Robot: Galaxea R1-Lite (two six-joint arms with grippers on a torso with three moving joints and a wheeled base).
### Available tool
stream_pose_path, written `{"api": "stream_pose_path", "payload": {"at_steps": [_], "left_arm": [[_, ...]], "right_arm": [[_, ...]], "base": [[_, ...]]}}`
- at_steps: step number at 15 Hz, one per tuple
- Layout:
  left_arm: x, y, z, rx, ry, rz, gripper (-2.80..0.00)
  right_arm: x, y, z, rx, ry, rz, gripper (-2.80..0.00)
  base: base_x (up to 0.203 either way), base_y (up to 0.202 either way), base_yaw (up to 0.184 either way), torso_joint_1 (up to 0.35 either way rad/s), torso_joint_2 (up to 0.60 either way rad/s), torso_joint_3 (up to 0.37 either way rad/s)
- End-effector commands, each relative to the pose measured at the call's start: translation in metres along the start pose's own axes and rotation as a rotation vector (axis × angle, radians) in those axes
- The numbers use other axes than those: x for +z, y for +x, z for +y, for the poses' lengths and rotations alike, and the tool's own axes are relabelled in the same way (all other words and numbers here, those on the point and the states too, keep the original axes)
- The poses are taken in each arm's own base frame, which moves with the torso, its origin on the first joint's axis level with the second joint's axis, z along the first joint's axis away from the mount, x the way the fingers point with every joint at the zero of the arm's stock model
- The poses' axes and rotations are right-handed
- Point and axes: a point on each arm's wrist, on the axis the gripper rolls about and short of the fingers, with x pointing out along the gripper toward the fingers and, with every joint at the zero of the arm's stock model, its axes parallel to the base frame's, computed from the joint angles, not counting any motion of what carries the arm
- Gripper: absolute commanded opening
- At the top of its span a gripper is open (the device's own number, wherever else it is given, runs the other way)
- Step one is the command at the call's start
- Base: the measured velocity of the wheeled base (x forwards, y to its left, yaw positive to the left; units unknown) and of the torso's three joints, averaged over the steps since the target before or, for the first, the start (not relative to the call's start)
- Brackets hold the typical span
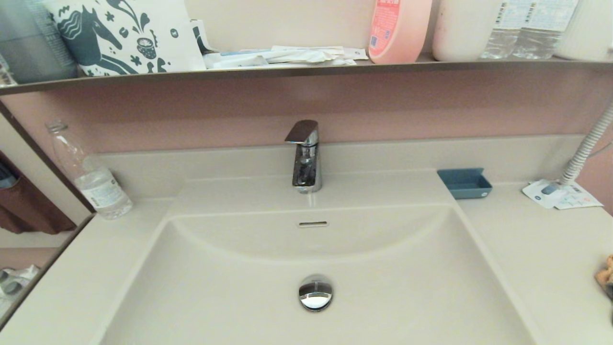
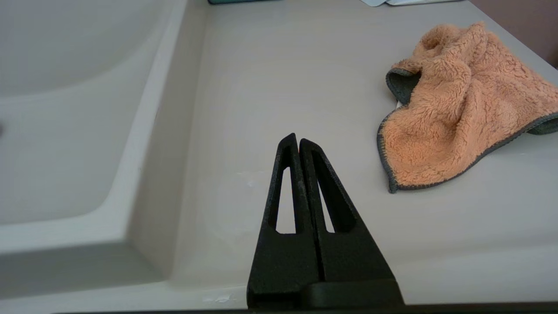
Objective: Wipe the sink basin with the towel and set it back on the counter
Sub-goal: Turn on the faucet
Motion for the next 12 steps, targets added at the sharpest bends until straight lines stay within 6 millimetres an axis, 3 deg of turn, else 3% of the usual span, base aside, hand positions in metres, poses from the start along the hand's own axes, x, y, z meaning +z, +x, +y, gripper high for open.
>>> {"api": "stream_pose_path", "payload": {"at_steps": [1,12], "left_arm": [[0.0,0.0001,0.0,0.0,0.0,0.002,-2.8],[0.0,0.0001,0.0,0.0,0.002,0.002,-2.8]], "right_arm": [[0.0,0.0001,0.0,0.0,0.0,0.001,-2.8],[0.0,0.0001,0.0,0.0,0.0,0.001,-2.8]], "base": [[0.0,0.0,0.0,0.0,0.0,0.0],[0.0,0.0,0.0,0.0,0.0,0.0]]}}
